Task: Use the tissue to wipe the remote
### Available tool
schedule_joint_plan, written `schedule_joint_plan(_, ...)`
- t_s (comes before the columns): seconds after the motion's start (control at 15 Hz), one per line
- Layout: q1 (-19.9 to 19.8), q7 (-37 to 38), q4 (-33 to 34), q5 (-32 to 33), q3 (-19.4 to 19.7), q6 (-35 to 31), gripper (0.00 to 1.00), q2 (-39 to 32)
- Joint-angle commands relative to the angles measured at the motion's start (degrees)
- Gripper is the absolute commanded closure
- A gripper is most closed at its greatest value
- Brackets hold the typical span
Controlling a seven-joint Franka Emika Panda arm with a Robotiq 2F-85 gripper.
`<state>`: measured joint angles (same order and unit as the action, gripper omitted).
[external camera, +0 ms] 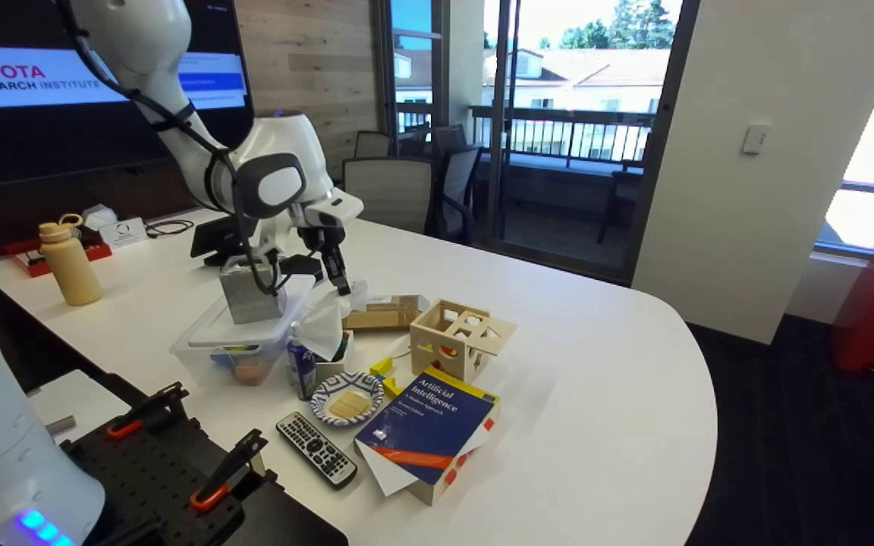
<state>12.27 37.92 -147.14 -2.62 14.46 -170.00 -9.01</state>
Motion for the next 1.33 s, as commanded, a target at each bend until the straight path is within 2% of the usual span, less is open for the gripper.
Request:
schedule_joint_plan(0.0, 9.9, 9.1, 5.8, 15.4, 8.3, -4.3, 1.0, -3.8)
schedule_joint_plan(0.07, 12.3, 10.4, 7.8, 18.5, 10.0, -6.0, 1.0, -5.7)
schedule_joint_plan(0.13, 13.1, 9.9, 9.3, 19.7, 9.6, -7.9, 1.0, -6.9)
schedule_joint_plan(0.27, 13.4, 7.8, 12.5, 19.9, 7.3, -12.6, 1.0, -10.6)
schedule_joint_plan(0.33, 12.6, 6.5, 14.2, 19.1, 4.9, -14.7, 1.0, -12.7)
schedule_joint_plan(0.53, 6.4, 4.3, 19.3, 19.3, -5.2, -18.6, 1.0, -19.0)
schedule_joint_plan(0.6, 3.2, -3.5, 20.6, 12.2, -11.1, -19.0, 1.0, -21.0)
schedule_joint_plan(0.67, 0.2, -5.9, 22.4, 10.8, -15.4, -18.4, 1.0, -23.1)
schedule_joint_plan(0.87, -6.4, -16.8, 27.9, 5.3, -24.4, -16.6, 1.0, -29.8)
schedule_joint_plan(1.27, -12.2, -26.9, 35.2, 3.0, -29.6, -14.0, 1.0, -37.9)
